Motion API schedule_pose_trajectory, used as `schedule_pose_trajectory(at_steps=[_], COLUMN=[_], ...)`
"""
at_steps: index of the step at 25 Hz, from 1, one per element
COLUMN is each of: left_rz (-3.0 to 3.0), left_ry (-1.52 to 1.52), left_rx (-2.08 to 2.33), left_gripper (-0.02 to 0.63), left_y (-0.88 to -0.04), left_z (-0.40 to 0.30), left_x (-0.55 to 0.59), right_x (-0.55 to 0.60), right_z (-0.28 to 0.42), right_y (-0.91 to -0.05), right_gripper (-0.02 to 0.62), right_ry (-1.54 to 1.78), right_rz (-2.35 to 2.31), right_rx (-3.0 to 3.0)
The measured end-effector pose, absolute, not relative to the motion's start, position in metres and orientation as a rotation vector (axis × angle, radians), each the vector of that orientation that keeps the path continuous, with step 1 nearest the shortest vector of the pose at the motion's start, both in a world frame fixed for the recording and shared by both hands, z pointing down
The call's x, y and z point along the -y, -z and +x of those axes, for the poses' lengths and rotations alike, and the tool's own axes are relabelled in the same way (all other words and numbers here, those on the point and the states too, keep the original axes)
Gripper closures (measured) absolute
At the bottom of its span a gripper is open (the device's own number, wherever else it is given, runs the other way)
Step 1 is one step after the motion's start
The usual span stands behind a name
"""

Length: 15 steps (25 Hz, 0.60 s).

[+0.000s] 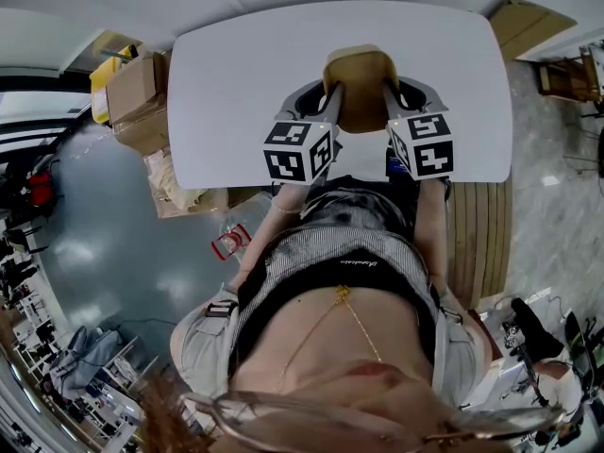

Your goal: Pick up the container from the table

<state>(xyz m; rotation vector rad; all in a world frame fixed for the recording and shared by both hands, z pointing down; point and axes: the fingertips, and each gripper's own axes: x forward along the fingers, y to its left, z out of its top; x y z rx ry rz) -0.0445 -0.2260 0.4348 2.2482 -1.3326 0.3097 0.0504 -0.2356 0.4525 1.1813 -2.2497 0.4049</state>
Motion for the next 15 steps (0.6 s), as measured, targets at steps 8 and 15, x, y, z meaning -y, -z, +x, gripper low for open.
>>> schedule_pose_trajectory(at_steps=[8, 15], left_rz=[2.244, 2.236], left_ry=[-0.307, -0.308], left_rx=[1.328, 1.32], left_gripper=[0.546, 0.546], left_y=[-0.4368, -0.4389], left_z=[-0.0468, -0.0464], left_x=[0.2278, 0.2295], right_x=[0.2376, 0.2392], right_z=[0.0482, 0.0489], right_y=[-0.4537, -0.4563], right_gripper=[0.549, 0.549], right_ry=[-0.405, -0.409], right_rz=[1.185, 1.18], right_rx=[2.246, 2.234])
